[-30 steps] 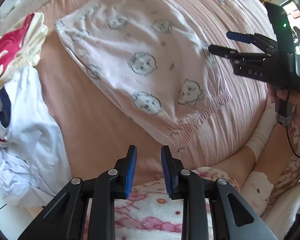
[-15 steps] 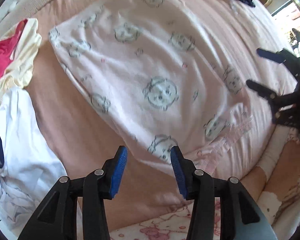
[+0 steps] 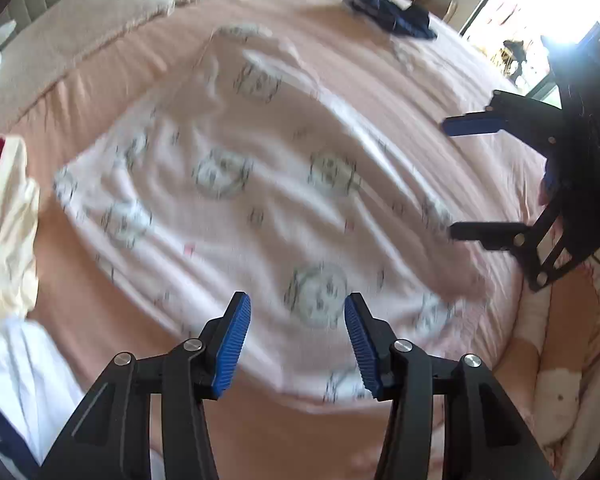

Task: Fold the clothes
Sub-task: 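Sweep both open grippers over the folded pants to flatten them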

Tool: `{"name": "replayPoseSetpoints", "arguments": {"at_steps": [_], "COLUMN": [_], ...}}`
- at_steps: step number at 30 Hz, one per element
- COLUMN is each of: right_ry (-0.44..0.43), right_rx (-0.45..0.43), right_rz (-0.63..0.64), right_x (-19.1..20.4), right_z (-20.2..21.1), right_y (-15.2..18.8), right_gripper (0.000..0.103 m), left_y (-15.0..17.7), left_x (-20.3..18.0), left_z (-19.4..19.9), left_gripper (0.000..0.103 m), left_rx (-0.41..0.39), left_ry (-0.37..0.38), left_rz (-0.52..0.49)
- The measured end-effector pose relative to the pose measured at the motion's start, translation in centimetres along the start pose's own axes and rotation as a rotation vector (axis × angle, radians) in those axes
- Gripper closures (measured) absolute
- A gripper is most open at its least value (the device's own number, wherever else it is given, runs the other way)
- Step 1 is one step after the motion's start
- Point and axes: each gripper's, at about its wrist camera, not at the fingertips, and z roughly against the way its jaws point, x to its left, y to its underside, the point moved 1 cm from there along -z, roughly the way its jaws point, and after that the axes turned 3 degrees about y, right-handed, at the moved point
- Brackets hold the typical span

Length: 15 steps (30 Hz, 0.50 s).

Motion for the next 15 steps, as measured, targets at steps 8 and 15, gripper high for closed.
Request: {"name": "replayPoseSetpoints", "arguments": {"at_steps": [8, 15], "right_ry": [0.064, 0.068], "right_rx": [0.058, -0.165], "right_rz": [0.185, 0.174], "right_x": [-2.6, -5.7], "right_z": [-6.8, -3.2], "right_y": [-1.4, -7.9], "right_gripper": [0.002, 0.001], "left_y": [4.0, -2.6], "left_x": [1.1, 6.2], "left_z": [-1.8, -0.4], "left_gripper": [0.029, 0.029], "left_rx": [0.216, -0.065], "left_ry": [-0.148, -0.102], "left_rz": [-0.219, 0.005]}}
